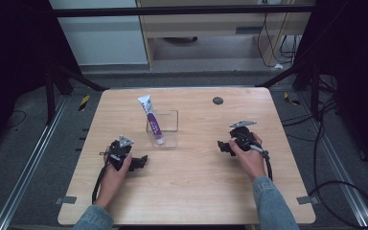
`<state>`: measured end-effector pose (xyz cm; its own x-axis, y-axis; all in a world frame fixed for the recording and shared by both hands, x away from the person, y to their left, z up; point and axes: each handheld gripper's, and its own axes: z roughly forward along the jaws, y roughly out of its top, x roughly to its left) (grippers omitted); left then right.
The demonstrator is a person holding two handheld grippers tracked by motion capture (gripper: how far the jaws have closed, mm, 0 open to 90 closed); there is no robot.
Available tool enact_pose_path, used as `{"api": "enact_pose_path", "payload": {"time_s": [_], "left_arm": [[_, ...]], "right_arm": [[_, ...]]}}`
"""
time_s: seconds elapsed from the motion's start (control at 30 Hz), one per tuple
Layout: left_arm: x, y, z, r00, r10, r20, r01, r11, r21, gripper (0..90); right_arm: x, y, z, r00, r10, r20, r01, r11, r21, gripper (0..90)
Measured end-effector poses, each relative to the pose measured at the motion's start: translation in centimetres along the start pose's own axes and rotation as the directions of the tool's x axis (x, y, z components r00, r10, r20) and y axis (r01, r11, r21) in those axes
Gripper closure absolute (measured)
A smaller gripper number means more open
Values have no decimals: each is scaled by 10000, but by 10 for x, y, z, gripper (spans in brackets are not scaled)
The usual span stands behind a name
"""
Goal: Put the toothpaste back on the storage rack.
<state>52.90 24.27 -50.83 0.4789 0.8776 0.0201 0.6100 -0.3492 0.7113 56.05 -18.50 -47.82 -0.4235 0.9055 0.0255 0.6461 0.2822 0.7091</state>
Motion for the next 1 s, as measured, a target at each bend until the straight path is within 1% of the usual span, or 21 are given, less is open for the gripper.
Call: {"api": "enact_pose_path", "payload": {"time_s": [0.2, 0.27, 0.4, 0.53, 0.6, 0.63, 0.7, 0.73, 0.87, 0.9, 0.93, 0.97, 1.0], "left_arm": [[0, 0, 0, 10000, 2, -1, -2, 10000, -1, 0], [0, 0, 0, 10000, -1, 1, 1, 10000, -2, 0], [0, 0, 0, 10000, 1, 0, -1, 10000, -1, 0], [0, 0, 0, 10000, -1, 0, 1, 10000, -1, 0], [0, 0, 0, 10000, 0, 0, 0, 10000, -2, 0], [0, 0, 0, 10000, 0, 0, 0, 10000, -3, 0], [0, 0, 0, 10000, 1, 0, -1, 10000, -1, 0], [0, 0, 0, 10000, 1, 1, -1, 10000, -2, 0], [0, 0, 0, 10000, 2, 0, -2, 10000, 0, 0], [0, 0, 0, 10000, 2, 1, -2, 10000, 0, 0], [0, 0, 0, 10000, 3, -1, -3, 10000, 0, 0], [0, 0, 0, 10000, 3, -1, -3, 10000, 0, 0], [0, 0, 0, 10000, 6, -2, -6, 10000, 0, 0]], "right_arm": [[-4, -1, 2, 9999, 145, 75, -144, 9999, -85, 127], [-7, -3, 4, 9994, 311, 121, -310, 9995, -59, 121], [-9, -6, 8, 9987, 487, 177, -485, 9988, -77, 120], [-13, -16, 15, 9954, 829, 472, -824, 9965, -118, 118], [-15, -18, 17, 9951, 828, 538, -827, 9966, -46, 110], [-15, -19, 18, 9951, 786, 604, -782, 9969, -94, 108], [-15, -21, 19, 9946, 661, 795, -642, 9976, -272, 109], [-14, -23, 22, 9934, 569, 998, -525, 9975, -465, 101], [-15, -23, 22, 9939, 534, 967, -487, 9975, -505, 88], [-15, -23, 22, 9938, 534, 973, -491, 9977, -463, 72], [-16, -22, 24, 9895, 788, 1213, -755, 9966, -317, 3], [-16, -22, 24, 9895, 788, 1213, -755, 9966, -317, 3], [-16, -23, 24, 9841, 1045, 1436, -1013, 9944, -289, 2]]}}
